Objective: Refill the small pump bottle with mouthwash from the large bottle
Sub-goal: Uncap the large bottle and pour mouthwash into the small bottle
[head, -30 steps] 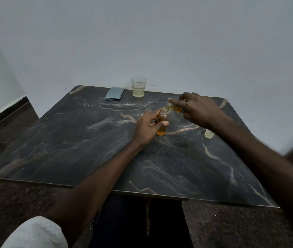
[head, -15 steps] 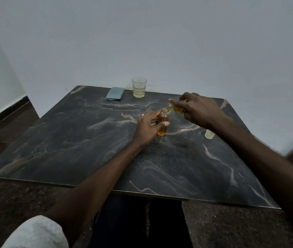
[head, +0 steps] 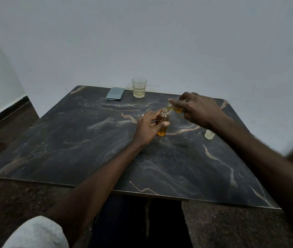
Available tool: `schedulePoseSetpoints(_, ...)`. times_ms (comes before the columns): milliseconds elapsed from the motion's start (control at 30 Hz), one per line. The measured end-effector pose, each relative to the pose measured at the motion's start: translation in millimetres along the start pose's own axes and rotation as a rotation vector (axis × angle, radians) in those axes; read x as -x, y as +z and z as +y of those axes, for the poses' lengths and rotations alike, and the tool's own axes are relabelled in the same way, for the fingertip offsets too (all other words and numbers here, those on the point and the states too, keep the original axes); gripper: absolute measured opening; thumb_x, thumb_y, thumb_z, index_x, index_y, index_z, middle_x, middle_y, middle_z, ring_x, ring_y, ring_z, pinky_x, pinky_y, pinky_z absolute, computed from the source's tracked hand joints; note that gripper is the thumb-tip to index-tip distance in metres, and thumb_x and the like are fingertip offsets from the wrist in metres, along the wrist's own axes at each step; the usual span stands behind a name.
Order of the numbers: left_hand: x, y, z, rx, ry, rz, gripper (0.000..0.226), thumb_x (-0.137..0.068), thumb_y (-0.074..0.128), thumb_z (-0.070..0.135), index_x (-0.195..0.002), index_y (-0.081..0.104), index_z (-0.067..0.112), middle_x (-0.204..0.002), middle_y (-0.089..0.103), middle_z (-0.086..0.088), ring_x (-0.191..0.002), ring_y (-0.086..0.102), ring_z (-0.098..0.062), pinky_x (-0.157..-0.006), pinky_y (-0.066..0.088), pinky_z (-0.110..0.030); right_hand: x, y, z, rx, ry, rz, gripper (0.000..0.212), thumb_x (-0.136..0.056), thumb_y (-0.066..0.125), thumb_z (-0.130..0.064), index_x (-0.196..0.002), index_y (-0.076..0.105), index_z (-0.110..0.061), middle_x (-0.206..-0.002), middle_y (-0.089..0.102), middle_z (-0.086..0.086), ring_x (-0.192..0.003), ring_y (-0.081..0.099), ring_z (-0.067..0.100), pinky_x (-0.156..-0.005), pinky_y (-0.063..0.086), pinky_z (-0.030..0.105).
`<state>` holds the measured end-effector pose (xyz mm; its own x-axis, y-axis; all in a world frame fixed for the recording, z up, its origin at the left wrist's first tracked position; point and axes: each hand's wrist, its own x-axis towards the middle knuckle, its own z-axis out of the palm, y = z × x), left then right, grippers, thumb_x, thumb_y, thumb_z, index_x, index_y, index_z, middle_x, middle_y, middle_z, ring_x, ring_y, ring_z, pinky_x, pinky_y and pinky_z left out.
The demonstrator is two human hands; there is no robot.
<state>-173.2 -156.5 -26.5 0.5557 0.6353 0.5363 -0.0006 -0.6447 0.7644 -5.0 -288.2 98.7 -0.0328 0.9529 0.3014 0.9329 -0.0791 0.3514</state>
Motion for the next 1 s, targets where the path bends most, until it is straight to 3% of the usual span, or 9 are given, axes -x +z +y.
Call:
schedulePoseSetpoints(100, -0.2, 0.1, -0.3, -0.012, 0.004, 0.005, 0.060, -0.087, 0.082, 0.029, -0.142, 0.062, 0.016, -0.126, 0.070, -0.004, -0.109, 0.060, 0.007, -0.090, 0.048, -0.001, -0.1, -0.2, -0.2, 0.003, 0.001, -0.001, 0.068, -0.095, 0.061, -0.015, -0.156, 0.039, -0.035, -0.134, 0.056, 0.012, -0.107, 0.060, 0.030, -0.062, 0.050, 0.036)
schedulePoseSetpoints(200, -0.5, 0.4, -0.4, -0.018, 0.002, 0.005, 0.062, -0.087, 0.082, 0.030, -0.143, 0.061, 0.016, -0.126, 0.070, -0.004, -0.110, 0.061, 0.004, -0.090, 0.046, 0.001, 0.0, -1.0, -0.2, -0.001, 0.003, -0.003, 0.069, -0.095, 0.061, -0.015, -0.157, 0.039, -0.034, -0.135, 0.056, 0.012, -0.108, 0.060, 0.030, -0.062, 0.051, 0.037)
schedulePoseSetpoints(367, -0.8, 0.7, -1.2, -0.028, 0.001, -0.001, 0.061, -0.087, 0.082, 0.030, -0.143, 0.061, 0.016, -0.127, 0.069, -0.003, -0.109, 0.057, 0.013, -0.089, 0.046, 0.002, 0.1, -1.5, -1.5, 0.006, 0.008, 0.000, 0.068, -0.095, 0.061, -0.015, -0.156, 0.039, -0.035, -0.134, 0.056, 0.011, -0.107, 0.060, 0.029, -0.060, 0.039, 0.032)
schedulePoseSetpoints(467, -0.1, 0.5, -1.1, -0.033, 0.003, 0.003, 0.060, -0.088, 0.081, 0.030, -0.143, 0.061, 0.017, -0.127, 0.069, -0.003, -0.109, 0.056, 0.015, -0.089, 0.044, 0.003, 0.4, -1.6, -1.7, -0.004, 0.008, 0.002, 0.068, -0.095, 0.061, -0.014, -0.156, 0.039, -0.034, -0.135, 0.056, 0.012, -0.108, 0.059, 0.030, -0.060, 0.039, 0.033)
schedulePoseSetpoints(733, -0.3, -0.4, -0.6, 0.005, 0.002, -0.009, 0.061, -0.088, 0.081, 0.031, -0.144, 0.060, 0.017, -0.129, 0.068, -0.002, -0.118, 0.062, -0.005, -0.090, 0.048, -0.005, 1.6, -2.2, -3.1, -0.013, 0.016, 0.018, 0.068, -0.095, 0.061, -0.013, -0.156, 0.040, -0.034, -0.135, 0.056, 0.012, -0.110, 0.060, 0.031, -0.061, 0.037, 0.032)
schedulePoseSetpoints(867, -0.3, -0.4, -0.5, 0.018, 0.002, -0.006, 0.062, -0.088, 0.082, 0.031, -0.144, 0.060, 0.016, -0.129, 0.068, -0.004, -0.114, 0.061, -0.002, -0.089, 0.047, 0.000, 2.2, -1.9, -3.1, -0.020, 0.017, 0.026, 0.069, -0.094, 0.062, -0.013, -0.156, 0.040, -0.034, -0.134, 0.057, 0.012, -0.108, 0.060, 0.031, -0.061, 0.037, 0.033)
schedulePoseSetpoints(1000, -0.5, -0.7, -0.4, 0.034, 0.004, -0.007, 0.062, -0.087, 0.083, 0.030, -0.143, 0.061, 0.014, -0.128, 0.069, -0.005, -0.118, 0.064, -0.008, -0.093, 0.050, -0.005, 2.3, -1.8, -3.3, -0.010, 0.011, 0.025, 0.070, -0.095, 0.062, -0.013, -0.157, 0.039, -0.034, -0.135, 0.056, 0.012, -0.110, 0.060, 0.031, -0.062, 0.036, 0.032)
